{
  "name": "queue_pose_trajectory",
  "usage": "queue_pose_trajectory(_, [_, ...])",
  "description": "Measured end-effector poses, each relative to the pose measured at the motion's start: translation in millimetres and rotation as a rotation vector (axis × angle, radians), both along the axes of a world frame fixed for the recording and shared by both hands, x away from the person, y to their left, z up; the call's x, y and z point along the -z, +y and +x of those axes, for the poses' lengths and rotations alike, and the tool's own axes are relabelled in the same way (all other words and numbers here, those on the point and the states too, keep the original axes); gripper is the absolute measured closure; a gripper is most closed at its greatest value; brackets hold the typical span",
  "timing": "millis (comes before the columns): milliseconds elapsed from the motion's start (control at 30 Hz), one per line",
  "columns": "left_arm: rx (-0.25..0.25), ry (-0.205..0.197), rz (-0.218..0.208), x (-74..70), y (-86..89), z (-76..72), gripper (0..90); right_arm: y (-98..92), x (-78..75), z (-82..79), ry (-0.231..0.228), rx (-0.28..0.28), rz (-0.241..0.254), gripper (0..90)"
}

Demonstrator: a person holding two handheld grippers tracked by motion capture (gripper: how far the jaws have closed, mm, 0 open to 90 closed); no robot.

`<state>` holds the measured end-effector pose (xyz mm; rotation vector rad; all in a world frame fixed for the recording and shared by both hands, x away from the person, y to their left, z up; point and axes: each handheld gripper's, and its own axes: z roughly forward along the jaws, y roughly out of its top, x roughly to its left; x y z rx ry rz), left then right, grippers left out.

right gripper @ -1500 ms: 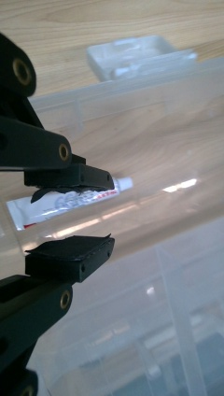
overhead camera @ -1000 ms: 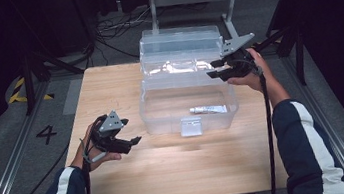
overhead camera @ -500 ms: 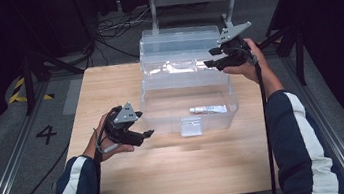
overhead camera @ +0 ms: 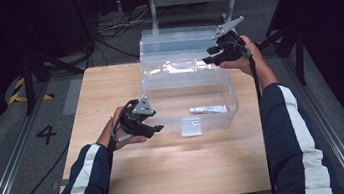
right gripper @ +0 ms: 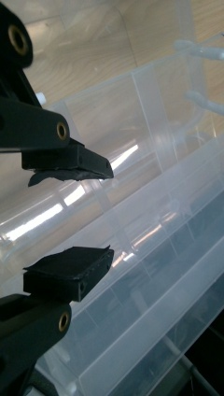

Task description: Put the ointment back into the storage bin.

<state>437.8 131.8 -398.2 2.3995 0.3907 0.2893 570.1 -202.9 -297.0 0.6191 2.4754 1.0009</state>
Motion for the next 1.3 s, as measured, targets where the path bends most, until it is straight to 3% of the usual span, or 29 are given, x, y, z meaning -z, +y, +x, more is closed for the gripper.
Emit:
queue_pose_trajectory(133, [0.015,0.014,0.036,2.8,-5.8,3.6,46.5,5.1,2.9,0.7,0.021,-0.009,-0.039,56.8])
queue_pose_trajectory(233, [0.025,0.021,0.048,2.9,-8.2,7.2,54.9,8.2,7.3,2.7,0.046,-0.018,-0.071,61.4])
queue_pose_trajectory(333, [0.036,0.026,0.075,4.6,-11.6,9.3,55.9,11.0,11.2,3.8,0.060,-0.022,-0.111,60.5])
queue_pose_trajectory(433, [0.042,0.028,0.078,5.4,-12.8,9.9,56.9,11.5,9.6,3.2,0.040,-0.020,-0.107,59.7])
queue_pose_trajectory(533, [0.026,0.034,0.084,6.4,-14.5,13.6,55.6,9.2,-2.1,-1.4,-0.021,-0.021,-0.043,59.4])
queue_pose_trajectory(667, [0.056,0.054,0.130,9.2,-17.9,17.9,56.6,7.6,-9.5,2.6,-0.035,0.000,-0.033,56.6])
queue_pose_trajectory(767, [0.065,0.068,0.134,7.8,-18.5,18.9,58.3,7.7,-10.1,5.4,-0.036,0.022,-0.049,55.3])
queue_pose_trajectory(867, [0.086,0.054,0.181,6.3,-22.0,20.0,61.0,13.5,-1.7,12.3,-0.005,0.013,-0.142,53.4])
queue_pose_trajectory(900, [0.091,0.061,0.201,5.6,-23.3,20.4,62.4,14.6,0.2,14.0,0.000,0.016,-0.151,54.1])
queue_pose_trajectory(1100, [0.130,0.078,0.263,3.1,-29.0,24.1,77.3,16.6,4.5,22.8,0.033,0.013,-0.139,63.2])
queue_pose_trajectory(1300, [0.111,0.103,0.270,2.4,-30.2,25.3,78.0,18.8,5.3,23.2,0.027,0.005,-0.128,69.6])
